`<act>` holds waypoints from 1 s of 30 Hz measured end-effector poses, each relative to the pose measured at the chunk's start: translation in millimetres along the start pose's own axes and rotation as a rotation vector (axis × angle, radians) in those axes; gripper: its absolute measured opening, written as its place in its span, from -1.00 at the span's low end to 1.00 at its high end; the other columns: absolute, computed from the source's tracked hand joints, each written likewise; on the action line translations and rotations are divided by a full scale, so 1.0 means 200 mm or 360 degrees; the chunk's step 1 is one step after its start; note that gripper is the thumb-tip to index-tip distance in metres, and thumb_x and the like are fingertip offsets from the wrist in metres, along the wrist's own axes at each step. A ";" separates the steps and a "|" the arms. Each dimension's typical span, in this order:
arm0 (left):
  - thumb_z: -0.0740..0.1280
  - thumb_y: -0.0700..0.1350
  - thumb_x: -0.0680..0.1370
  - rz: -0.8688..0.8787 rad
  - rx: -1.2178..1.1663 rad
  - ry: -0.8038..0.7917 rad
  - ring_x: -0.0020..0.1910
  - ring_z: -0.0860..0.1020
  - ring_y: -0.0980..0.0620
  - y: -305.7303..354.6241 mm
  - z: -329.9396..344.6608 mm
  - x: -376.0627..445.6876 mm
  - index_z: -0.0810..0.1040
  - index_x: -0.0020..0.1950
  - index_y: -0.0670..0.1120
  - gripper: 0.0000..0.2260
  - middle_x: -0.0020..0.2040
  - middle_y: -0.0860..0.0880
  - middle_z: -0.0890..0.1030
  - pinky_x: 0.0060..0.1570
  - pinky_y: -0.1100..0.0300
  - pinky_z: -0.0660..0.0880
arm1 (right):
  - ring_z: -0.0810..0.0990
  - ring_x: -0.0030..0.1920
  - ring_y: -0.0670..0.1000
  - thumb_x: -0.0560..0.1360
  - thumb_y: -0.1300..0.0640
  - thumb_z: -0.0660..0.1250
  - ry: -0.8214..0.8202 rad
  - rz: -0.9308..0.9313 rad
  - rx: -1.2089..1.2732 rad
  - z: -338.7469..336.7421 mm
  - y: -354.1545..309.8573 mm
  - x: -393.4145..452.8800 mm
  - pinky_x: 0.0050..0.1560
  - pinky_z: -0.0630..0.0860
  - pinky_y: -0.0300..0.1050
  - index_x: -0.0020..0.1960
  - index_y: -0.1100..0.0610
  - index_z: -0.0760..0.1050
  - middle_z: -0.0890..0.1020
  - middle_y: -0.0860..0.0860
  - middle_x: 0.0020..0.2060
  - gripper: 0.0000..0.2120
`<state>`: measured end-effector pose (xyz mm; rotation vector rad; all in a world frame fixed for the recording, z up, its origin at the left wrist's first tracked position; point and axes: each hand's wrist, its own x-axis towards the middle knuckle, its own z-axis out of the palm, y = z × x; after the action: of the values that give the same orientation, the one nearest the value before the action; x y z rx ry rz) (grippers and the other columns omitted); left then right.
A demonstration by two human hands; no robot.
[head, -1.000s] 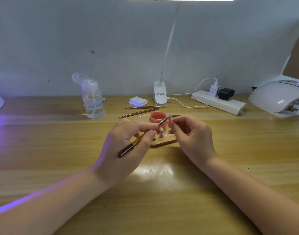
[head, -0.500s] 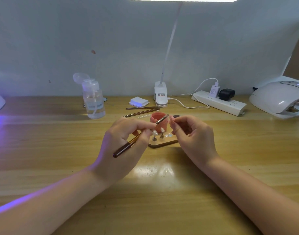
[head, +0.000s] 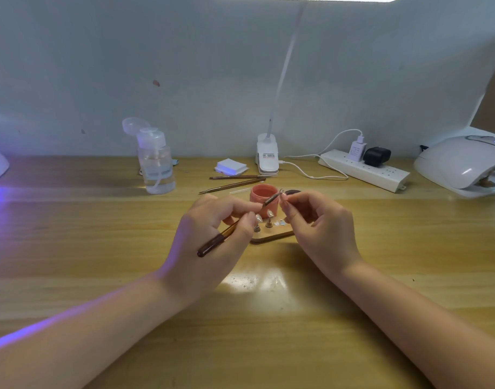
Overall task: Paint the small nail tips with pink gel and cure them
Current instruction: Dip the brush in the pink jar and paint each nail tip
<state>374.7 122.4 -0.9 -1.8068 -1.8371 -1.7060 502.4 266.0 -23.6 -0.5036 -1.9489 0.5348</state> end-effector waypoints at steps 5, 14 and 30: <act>0.25 0.03 0.51 -0.0101 -0.0061 0.0063 -0.06 0.56 0.08 0.00 0.00 0.00 0.59 -0.04 0.17 -0.86 -0.15 0.20 0.64 -0.11 0.36 0.38 | 0.60 -0.30 -0.07 0.47 0.24 0.44 0.0024 0.0012 0.0008 0.00 0.00 0.00 -0.26 0.55 -0.06 -0.06 0.15 0.63 0.65 -0.03 -0.31 -0.95; 0.22 0.00 0.50 -0.0033 -0.0228 0.0010 -0.21 0.56 0.19 0.01 -0.01 -0.02 0.60 -0.07 0.01 -0.82 -0.23 0.12 0.65 -0.19 0.45 0.35 | 0.60 -0.30 -0.07 0.47 0.23 0.44 0.0005 0.0039 0.0007 0.00 -0.01 0.00 -0.25 0.56 -0.06 -0.06 0.15 0.63 0.65 -0.03 -0.30 -0.94; 0.23 -0.11 0.47 -0.0382 -0.0360 0.0199 -0.23 0.55 -0.06 -0.06 -0.03 -0.01 0.60 -0.13 -0.02 -0.85 -0.28 0.02 0.64 -0.25 0.20 0.47 | 0.59 -0.34 -0.09 0.45 0.17 0.43 -0.0034 0.0363 -0.0017 0.00 -0.01 0.00 -0.22 0.57 -0.02 -0.16 0.12 0.63 0.64 -0.04 -0.38 -0.97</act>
<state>363.8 120.4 -7.5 -1.5560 -1.9441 -2.1362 502.4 264.8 -22.0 -0.7348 -1.9265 0.6763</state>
